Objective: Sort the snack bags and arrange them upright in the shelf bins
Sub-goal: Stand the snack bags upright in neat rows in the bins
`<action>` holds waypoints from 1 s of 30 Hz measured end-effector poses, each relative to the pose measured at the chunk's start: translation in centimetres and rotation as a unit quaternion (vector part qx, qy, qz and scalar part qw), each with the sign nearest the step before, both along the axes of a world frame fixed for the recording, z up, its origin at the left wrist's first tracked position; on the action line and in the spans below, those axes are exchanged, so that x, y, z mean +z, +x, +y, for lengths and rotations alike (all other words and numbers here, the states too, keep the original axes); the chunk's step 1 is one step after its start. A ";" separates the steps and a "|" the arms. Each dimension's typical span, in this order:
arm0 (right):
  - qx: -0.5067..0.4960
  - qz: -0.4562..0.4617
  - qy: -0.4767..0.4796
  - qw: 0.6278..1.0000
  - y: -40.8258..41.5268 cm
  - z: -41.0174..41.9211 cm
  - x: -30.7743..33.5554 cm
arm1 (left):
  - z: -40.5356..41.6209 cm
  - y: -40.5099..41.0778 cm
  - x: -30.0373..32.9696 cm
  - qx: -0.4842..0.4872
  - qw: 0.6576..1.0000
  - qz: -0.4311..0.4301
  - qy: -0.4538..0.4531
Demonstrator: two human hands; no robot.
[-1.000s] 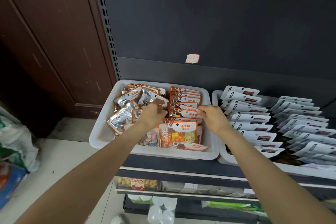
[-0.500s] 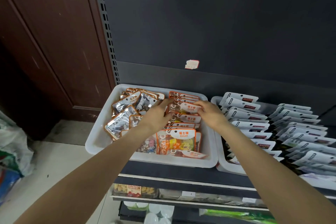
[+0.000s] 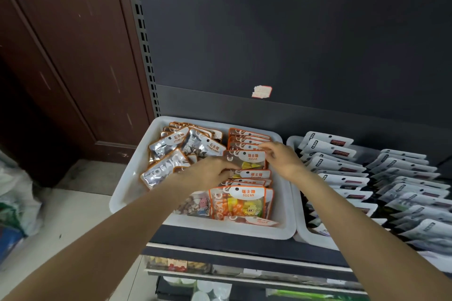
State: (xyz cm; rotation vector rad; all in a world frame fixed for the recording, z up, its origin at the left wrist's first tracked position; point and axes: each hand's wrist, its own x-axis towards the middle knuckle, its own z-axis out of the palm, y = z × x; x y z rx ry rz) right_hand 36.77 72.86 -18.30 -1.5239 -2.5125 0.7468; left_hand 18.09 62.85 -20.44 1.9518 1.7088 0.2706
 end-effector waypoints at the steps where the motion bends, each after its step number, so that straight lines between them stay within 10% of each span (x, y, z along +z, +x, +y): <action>1: 0.004 -0.008 0.007 1.000 -0.2 0.1 -0.3 | -0.1 -0.1 0.3 -0.003 1.000 0.001 -0.004; 19: -0.025 0.022 0.111 0.993 0.2 -1.3 0.0 | -0.2 0.8 1.1 0.171 0.980 -0.106 -0.010; 30: 0.038 -0.076 0.041 0.996 0.3 -2.2 -0.4 | 1.4 2.3 2.0 0.265 0.963 -0.001 -0.059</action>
